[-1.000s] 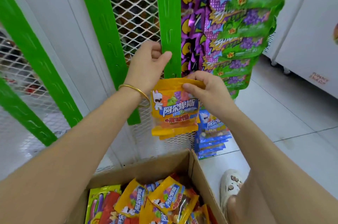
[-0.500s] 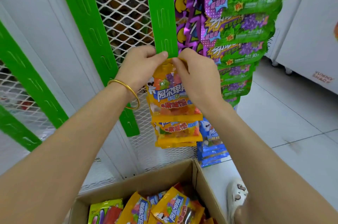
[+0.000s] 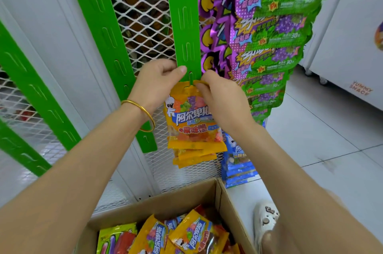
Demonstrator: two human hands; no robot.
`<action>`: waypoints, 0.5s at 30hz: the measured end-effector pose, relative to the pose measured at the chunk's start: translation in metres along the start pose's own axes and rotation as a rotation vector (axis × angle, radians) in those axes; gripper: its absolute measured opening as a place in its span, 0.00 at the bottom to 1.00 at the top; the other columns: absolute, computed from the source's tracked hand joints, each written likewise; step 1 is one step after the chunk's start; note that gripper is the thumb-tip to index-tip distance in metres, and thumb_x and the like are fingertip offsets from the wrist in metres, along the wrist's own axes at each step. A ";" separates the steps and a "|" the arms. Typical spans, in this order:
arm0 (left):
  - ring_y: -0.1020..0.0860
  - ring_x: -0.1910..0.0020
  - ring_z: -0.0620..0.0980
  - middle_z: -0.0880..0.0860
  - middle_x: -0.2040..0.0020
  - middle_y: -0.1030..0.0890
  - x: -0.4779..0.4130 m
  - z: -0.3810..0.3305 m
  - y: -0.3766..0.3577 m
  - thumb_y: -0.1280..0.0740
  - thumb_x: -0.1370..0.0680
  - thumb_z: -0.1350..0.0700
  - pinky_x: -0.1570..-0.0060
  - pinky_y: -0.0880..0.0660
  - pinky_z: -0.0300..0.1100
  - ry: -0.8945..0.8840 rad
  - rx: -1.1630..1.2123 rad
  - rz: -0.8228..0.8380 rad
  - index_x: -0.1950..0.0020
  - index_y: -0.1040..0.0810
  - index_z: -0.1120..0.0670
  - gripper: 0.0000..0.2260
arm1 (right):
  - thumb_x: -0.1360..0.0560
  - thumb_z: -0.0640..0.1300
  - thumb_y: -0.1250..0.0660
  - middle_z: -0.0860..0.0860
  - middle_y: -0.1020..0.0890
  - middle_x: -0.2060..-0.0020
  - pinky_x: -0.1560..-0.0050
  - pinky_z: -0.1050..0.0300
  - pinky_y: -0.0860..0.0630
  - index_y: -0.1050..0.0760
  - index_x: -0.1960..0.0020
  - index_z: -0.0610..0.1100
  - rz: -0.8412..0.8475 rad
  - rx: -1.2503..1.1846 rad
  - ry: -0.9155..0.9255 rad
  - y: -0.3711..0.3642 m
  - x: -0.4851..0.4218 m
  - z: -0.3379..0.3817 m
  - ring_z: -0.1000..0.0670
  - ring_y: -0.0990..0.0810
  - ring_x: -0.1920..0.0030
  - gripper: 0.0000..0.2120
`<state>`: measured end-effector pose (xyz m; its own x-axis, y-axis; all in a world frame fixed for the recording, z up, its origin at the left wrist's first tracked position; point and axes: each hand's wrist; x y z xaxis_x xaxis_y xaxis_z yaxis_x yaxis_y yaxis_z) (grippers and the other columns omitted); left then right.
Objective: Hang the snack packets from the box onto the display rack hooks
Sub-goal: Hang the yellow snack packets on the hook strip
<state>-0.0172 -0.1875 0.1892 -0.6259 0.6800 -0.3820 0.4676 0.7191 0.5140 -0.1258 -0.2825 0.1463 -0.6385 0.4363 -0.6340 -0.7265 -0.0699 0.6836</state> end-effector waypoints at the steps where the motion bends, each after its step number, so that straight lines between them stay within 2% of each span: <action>1: 0.31 0.65 0.49 0.59 0.64 0.27 0.002 0.002 -0.001 0.35 0.23 0.54 0.62 0.33 0.42 -0.014 -0.001 0.001 0.56 0.23 0.66 0.14 | 0.20 0.48 0.42 0.47 0.26 0.65 0.68 0.54 0.38 0.32 0.50 0.41 -0.005 0.002 0.000 0.000 0.001 0.000 0.41 0.27 0.66 0.10; 5: 0.27 0.63 0.52 0.66 0.60 0.22 0.006 0.008 -0.003 0.35 0.23 0.59 0.58 0.25 0.50 -0.070 -0.031 -0.026 0.56 0.24 0.62 0.06 | 0.21 0.43 0.40 0.44 0.24 0.53 0.67 0.54 0.35 0.32 0.46 0.38 -0.086 -0.042 0.000 0.004 0.008 0.004 0.41 0.25 0.61 0.08; 9: 0.26 0.59 0.48 0.55 0.59 0.22 0.011 0.012 -0.004 0.36 0.23 0.59 0.57 0.27 0.39 -0.133 -0.100 -0.043 0.54 0.24 0.57 0.03 | 0.25 0.36 0.34 0.42 0.26 0.47 0.71 0.56 0.35 0.30 0.41 0.37 -0.142 0.081 0.003 0.001 0.024 0.005 0.39 0.24 0.60 0.14; 12: 0.24 0.51 0.44 0.50 0.50 0.22 0.019 0.016 -0.006 0.35 0.24 0.60 0.50 0.28 0.33 -0.139 -0.071 -0.110 0.44 0.23 0.55 0.09 | 0.32 0.31 0.31 0.41 0.25 0.44 0.75 0.57 0.31 0.28 0.40 0.38 -0.221 0.211 -0.019 0.006 0.043 0.008 0.39 0.22 0.54 0.21; 15: 0.26 0.42 0.43 0.48 0.42 0.25 0.035 0.025 -0.003 0.34 0.25 0.60 0.42 0.28 0.39 -0.163 -0.020 -0.181 0.37 0.27 0.53 0.16 | 0.32 0.31 0.31 0.43 0.24 0.46 0.77 0.56 0.29 0.26 0.43 0.40 -0.248 0.181 -0.027 0.011 0.062 0.010 0.42 0.22 0.55 0.18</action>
<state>-0.0248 -0.1619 0.1548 -0.5891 0.5551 -0.5872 0.3434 0.8298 0.4400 -0.1712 -0.2474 0.1179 -0.4383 0.4435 -0.7818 -0.8009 0.2021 0.5637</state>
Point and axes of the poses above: each hand's wrist, its own x-axis away from the middle knuckle, its own y-axis out of the back of the hand, z = x × y
